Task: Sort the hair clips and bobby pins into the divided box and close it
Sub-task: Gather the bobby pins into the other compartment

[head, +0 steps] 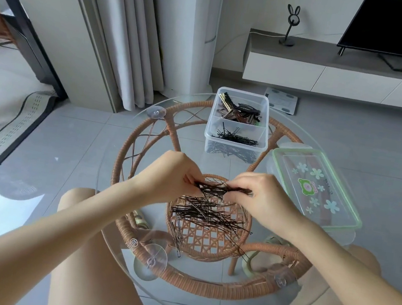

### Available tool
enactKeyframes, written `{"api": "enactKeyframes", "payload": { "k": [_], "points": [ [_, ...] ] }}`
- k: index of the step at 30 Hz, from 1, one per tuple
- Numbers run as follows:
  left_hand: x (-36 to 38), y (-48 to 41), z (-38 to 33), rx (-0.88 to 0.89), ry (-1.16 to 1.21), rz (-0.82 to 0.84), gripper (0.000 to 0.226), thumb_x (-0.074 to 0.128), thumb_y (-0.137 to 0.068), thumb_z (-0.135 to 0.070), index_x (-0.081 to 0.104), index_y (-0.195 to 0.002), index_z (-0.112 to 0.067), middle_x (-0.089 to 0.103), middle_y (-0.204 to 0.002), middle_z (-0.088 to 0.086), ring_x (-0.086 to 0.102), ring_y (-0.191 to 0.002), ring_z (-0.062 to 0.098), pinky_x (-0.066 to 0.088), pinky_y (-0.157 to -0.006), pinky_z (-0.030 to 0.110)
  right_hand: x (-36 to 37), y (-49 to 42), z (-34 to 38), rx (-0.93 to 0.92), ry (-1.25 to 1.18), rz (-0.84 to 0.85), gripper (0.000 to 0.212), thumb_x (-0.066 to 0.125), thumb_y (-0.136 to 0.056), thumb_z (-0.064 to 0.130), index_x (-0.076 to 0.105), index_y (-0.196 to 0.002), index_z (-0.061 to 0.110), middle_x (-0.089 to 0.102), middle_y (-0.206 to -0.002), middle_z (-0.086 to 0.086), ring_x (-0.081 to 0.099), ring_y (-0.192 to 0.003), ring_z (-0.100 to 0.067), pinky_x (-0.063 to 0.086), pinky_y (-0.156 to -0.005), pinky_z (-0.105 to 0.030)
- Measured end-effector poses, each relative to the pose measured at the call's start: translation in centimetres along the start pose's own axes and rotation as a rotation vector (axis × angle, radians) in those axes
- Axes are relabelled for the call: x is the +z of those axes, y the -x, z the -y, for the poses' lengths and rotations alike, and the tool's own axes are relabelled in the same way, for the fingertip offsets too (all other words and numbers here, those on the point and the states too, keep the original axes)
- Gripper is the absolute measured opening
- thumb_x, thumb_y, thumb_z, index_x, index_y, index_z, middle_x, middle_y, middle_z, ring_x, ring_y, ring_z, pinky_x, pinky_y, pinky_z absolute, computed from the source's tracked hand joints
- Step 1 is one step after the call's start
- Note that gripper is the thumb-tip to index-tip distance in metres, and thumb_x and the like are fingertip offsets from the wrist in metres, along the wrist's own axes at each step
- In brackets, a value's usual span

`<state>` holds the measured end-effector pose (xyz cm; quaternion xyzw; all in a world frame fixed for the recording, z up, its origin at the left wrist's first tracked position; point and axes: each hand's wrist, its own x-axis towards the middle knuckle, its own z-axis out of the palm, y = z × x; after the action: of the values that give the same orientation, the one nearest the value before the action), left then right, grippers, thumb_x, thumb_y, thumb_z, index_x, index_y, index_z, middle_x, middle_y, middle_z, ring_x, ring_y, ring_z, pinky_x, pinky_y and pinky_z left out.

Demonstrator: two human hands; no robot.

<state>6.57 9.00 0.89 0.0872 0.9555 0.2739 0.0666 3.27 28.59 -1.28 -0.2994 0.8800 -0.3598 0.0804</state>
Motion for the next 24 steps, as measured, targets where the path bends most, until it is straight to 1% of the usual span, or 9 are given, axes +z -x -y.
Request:
{"api": "enactKeyframes", "payload": {
  "k": [3,6,8,10,13,16,19,21,24],
  "points": [
    [-1.4,-0.8,0.1,-0.016,0.036,-0.039,0.022,0.075,-0.074,-0.019,0.074,-0.096,-0.016,0.075,-0.086,-0.001,0.066,-0.071,0.003,0.051,-0.073,0.012,-1.6,-0.9,-0.1,0.032,-0.046,-0.048,0.018,0.071,-0.076,0.015,0.073,-0.095,0.012,0.071,-0.086,0.003,0.065,-0.08,-0.009,0.05,-0.079,-0.025],
    [-2.6,-1.5,0.4,-0.059,0.102,-0.083,0.019,0.076,-0.072,-0.018,0.075,-0.091,-0.017,0.074,-0.081,-0.002,0.059,-0.055,-0.011,0.046,-0.064,-0.001,-3.5,-1.8,-0.4,0.089,-0.11,-0.109,0.021,0.074,-0.073,0.015,0.073,-0.094,0.011,0.071,-0.085,0.004,0.068,-0.08,-0.011,0.053,-0.081,-0.029],
    [-3.1,-1.9,0.6,-0.072,0.124,-0.106,0.016,0.076,-0.072,-0.017,0.076,-0.088,-0.018,0.074,-0.078,-0.003,0.057,-0.053,-0.015,0.045,-0.062,-0.002,-4.6,-2.5,-0.6,0.113,-0.134,-0.133,0.02,0.074,-0.072,0.012,0.073,-0.092,0.012,0.071,-0.082,0.007,0.069,-0.078,-0.011,0.055,-0.08,-0.027],
    [-3.5,-2.1,0.8,-0.084,0.147,-0.132,0.014,0.076,-0.072,-0.017,0.076,-0.086,-0.019,0.075,-0.079,-0.001,0.061,-0.06,-0.01,0.052,-0.069,0.01,-5.6,-3.2,-0.8,0.121,-0.137,-0.151,0.018,0.074,-0.072,0.01,0.074,-0.089,0.014,0.069,-0.071,0.017,0.067,-0.071,-0.003,0.054,-0.075,-0.019],
    [-3.8,-2.4,1.0,-0.101,0.175,-0.14,0.013,0.076,-0.071,-0.016,0.076,-0.084,-0.019,0.075,-0.079,0.0,0.065,-0.069,0.001,0.056,-0.079,0.028,-7.1,-4.6,-1.1,0.126,-0.15,-0.189,0.018,0.075,-0.071,0.01,0.072,-0.083,0.024,0.068,-0.06,0.022,0.062,-0.061,0.005,0.051,-0.067,-0.01],
    [-4.0,-2.8,1.2,-0.112,0.189,-0.143,0.013,0.076,-0.071,-0.016,0.075,-0.084,-0.018,0.075,-0.078,0.0,0.064,-0.069,0.001,0.054,-0.078,0.025,-8.2,-6.2,-1.5,0.128,-0.128,-0.234,0.022,0.075,-0.071,0.01,0.071,-0.091,0.017,0.071,-0.074,0.005,0.061,-0.06,0.007,0.051,-0.069,-0.011],
    [-4.3,-3.5,1.2,-0.12,0.23,-0.167,0.014,0.077,-0.07,-0.013,0.076,-0.084,-0.016,0.072,-0.072,-0.004,0.063,-0.063,-0.003,0.053,-0.075,0.02,-8.8,-8.1,-1.9,0.147,-0.043,-0.242,0.018,0.074,-0.073,0.01,0.072,-0.091,0.012,0.071,-0.082,-0.007,0.065,-0.074,-0.012,0.052,-0.079,-0.028],
    [-4.6,-4.0,1.0,-0.127,0.261,-0.18,0.014,0.077,-0.07,-0.012,0.076,-0.084,-0.015,0.071,-0.068,-0.007,0.062,-0.058,-0.003,0.054,-0.073,0.02,-8.8,-9.5,-2.3,0.156,0.071,-0.227,0.015,0.073,-0.075,0.011,0.074,-0.089,0.008,0.072,-0.083,-0.011,0.063,-0.075,-0.018,0.049,-0.076,-0.028],
    [-5.1,-5.0,0.5,-0.124,0.272,-0.188,0.014,0.076,-0.071,-0.013,0.076,-0.084,-0.016,0.074,-0.075,0.0,0.067,-0.067,0.007,0.055,-0.074,0.024,-7.9,-11.7,-2.8,0.144,0.226,-0.157,0.017,0.072,-0.076,0.014,0.073,-0.091,0.006,0.073,-0.088,-0.011,0.06,-0.072,-0.017,0.044,-0.067,-0.025]
  ]
}}
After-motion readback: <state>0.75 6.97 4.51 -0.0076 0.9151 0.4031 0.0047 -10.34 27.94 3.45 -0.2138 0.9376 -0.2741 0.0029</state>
